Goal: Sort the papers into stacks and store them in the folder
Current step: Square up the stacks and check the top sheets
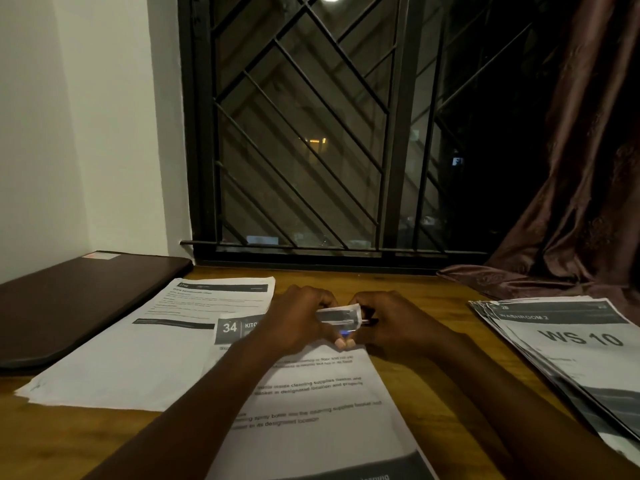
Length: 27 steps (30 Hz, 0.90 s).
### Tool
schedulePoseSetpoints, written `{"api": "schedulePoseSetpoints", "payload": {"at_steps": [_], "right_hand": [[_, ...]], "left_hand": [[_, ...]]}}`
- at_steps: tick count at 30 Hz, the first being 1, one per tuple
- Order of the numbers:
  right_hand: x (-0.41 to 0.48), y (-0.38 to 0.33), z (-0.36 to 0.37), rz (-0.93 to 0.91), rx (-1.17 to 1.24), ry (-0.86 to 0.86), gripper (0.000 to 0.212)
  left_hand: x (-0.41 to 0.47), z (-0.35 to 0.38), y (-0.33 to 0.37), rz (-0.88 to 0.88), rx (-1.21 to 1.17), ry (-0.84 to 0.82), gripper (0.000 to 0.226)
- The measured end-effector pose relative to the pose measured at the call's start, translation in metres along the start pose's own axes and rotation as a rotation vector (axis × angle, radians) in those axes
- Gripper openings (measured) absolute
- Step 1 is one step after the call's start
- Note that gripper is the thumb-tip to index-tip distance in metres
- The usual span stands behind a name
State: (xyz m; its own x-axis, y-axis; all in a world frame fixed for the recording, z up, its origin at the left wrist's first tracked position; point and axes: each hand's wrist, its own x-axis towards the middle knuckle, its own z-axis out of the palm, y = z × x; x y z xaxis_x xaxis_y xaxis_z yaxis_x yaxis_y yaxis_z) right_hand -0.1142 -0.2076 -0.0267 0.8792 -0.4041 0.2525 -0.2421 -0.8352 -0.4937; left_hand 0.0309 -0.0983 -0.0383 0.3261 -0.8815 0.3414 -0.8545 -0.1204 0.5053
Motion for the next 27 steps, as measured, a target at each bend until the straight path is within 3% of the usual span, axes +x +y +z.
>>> {"api": "schedulePoseSetpoints", "payload": {"at_steps": [2, 4, 6, 9, 12, 15, 16, 18, 20, 23, 25, 27], "right_hand": [[-0.001, 0.01, -0.007, 0.031, -0.011, -0.121, 0.034], [-0.003, 0.025, -0.02, 0.08, -0.079, -0.19, 0.038], [-0.006, 0.042, -0.033, 0.134, -0.117, -0.162, 0.039], [-0.01, 0.063, -0.043, 0.186, -0.099, -0.092, 0.038], [-0.01, 0.072, -0.044, 0.236, -0.075, -0.125, 0.042], [-0.008, 0.058, -0.049, 0.267, -0.116, -0.125, 0.057], [-0.009, 0.046, -0.052, 0.249, -0.11, -0.082, 0.054], [-0.014, 0.013, -0.053, 0.192, 0.111, -0.067, 0.037], [-0.017, -0.017, -0.049, 0.197, 0.313, -0.238, 0.037], [-0.015, -0.037, -0.039, 0.213, 0.351, -0.447, 0.03], [-0.013, -0.037, -0.04, 0.217, 0.45, -0.404, 0.031], [-0.011, -0.037, -0.048, 0.265, 0.498, -0.219, 0.032]], "left_hand": [[0.0, 0.0, -0.004, 0.009, -0.013, -0.05, 0.034], [0.0, 0.0, -0.007, 0.037, -0.025, -0.043, 0.024], [0.001, -0.001, -0.007, 0.052, -0.027, 0.008, 0.009], [0.001, -0.001, -0.005, 0.077, -0.05, 0.049, 0.016], [0.0, -0.004, -0.002, 0.079, -0.061, 0.037, 0.007], [-0.003, -0.007, 0.003, 0.068, -0.079, 0.067, 0.014], [-0.004, -0.008, 0.005, 0.058, -0.09, 0.074, 0.017], [-0.004, -0.016, 0.008, 0.024, -0.13, 0.085, 0.018], [-0.002, -0.029, 0.012, 0.01, -0.175, 0.133, 0.016], [0.0, -0.057, 0.019, 0.0, -0.222, 0.27, 0.022], [-0.004, -0.075, 0.019, 0.074, -0.252, 0.35, 0.032], [-0.009, -0.09, 0.008, 0.133, -0.16, 0.461, 0.058]]}}
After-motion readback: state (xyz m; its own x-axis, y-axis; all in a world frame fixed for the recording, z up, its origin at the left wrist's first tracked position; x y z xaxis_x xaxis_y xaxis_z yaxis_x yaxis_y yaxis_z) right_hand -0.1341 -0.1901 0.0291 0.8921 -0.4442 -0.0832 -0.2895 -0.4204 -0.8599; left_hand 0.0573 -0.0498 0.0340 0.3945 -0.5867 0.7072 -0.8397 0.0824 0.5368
